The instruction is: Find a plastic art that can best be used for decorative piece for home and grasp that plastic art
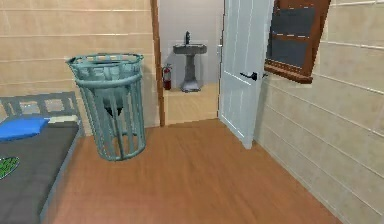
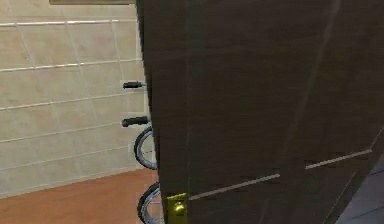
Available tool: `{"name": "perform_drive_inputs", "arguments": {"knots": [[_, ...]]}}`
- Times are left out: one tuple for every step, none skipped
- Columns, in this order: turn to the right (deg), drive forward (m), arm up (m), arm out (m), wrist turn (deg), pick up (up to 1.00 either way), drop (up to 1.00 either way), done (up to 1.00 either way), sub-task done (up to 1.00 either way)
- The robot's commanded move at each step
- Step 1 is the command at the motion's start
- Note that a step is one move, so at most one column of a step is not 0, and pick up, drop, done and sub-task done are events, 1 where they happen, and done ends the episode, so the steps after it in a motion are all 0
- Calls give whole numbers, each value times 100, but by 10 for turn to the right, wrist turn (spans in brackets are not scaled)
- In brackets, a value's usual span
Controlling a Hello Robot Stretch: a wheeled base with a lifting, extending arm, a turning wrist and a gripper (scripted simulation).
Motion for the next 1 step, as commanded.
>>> {"name": "perform_drive_inputs", "arguments": {"knots": [[0, 100, 0, 0, 0, 0, 0, 0, 0]]}}
